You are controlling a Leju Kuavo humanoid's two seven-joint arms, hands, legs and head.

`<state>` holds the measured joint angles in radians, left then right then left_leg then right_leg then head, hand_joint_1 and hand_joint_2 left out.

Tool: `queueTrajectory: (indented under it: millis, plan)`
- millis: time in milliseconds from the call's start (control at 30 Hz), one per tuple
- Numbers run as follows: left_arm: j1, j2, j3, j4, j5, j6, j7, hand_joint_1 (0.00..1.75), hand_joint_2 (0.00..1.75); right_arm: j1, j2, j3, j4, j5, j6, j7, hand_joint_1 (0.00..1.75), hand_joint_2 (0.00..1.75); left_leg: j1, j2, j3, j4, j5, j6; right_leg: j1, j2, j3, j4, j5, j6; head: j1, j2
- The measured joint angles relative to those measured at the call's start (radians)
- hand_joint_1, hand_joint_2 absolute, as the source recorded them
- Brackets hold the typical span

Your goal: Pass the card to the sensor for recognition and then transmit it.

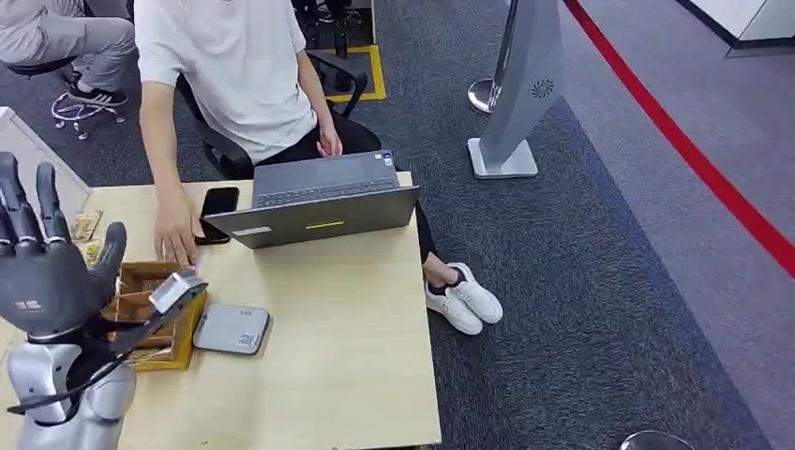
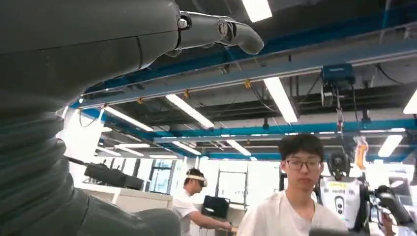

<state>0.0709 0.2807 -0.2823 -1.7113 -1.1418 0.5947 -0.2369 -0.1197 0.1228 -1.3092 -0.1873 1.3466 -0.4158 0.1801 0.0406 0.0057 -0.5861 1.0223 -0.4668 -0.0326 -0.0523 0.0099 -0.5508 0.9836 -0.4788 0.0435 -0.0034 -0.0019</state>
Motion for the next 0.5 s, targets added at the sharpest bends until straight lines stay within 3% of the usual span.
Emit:
queueTrajectory:
  millis: [100,133,267,500]
  plan:
    - [0.033,0.034,-0.002,-0.007,-0.002,-0.095,0.034,0.00,1.75,-0.001,0.000,-0.010,0.000,-0.013,-0.002,-0.004,0.00,1.75,0.000,0.000,0.000,0.000,-0.001,0.000,0.000,0.000,0.001,0.000,0.000,0.000,0.000,0.000]
    - [0.065,0.064,-0.002,-0.007,0.012,-0.136,0.046,0.00,1.75,0.000,0.000,-0.016,0.000,-0.018,-0.003,-0.006,0.00,1.75,0.000,0.001,0.001,0.000,-0.001,-0.001,0.000,0.001,0.000,0.000,0.000,0.000,0.000,0.000]
    - [0.118,0.118,-0.003,-0.007,0.039,-0.162,0.053,0.00,1.75,0.002,0.000,-0.021,0.000,-0.019,-0.003,-0.006,0.00,1.75,0.000,0.000,0.000,0.000,-0.001,-0.001,0.000,0.000,0.000,0.000,0.000,0.000,-0.001,0.000]
    - [0.140,0.152,-0.003,-0.007,0.043,-0.164,0.054,0.00,1.75,0.002,0.000,-0.022,0.000,-0.019,-0.003,-0.006,0.00,1.75,0.000,0.000,0.000,0.000,-0.001,-0.001,0.000,0.000,0.001,0.000,0.000,0.000,0.000,0.000]
